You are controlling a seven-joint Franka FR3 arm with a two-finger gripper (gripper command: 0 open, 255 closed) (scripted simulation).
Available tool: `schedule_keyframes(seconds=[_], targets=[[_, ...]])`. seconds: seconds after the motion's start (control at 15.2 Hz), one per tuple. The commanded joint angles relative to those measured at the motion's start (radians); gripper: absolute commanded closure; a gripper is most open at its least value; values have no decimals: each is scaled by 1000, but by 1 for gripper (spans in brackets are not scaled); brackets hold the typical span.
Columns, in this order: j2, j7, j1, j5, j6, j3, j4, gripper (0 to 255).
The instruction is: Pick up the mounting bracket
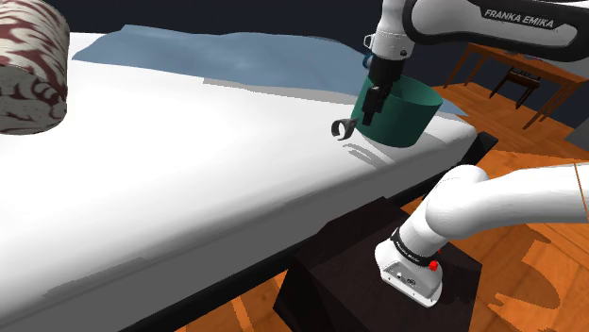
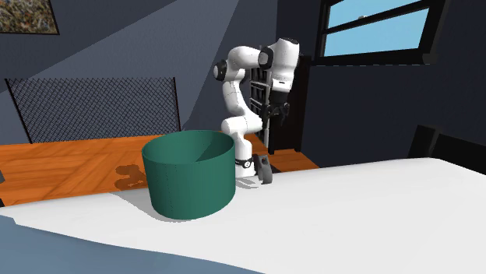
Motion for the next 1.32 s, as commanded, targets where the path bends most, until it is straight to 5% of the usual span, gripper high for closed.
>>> schedule_keyframes(seconds=[0.0,0.86,1.25], targets=[[0,0,0,0,0,0,0,0],[435,113,-145,31,258,-143,123,0],[472,114,-150,35,336,-151,80,0]])
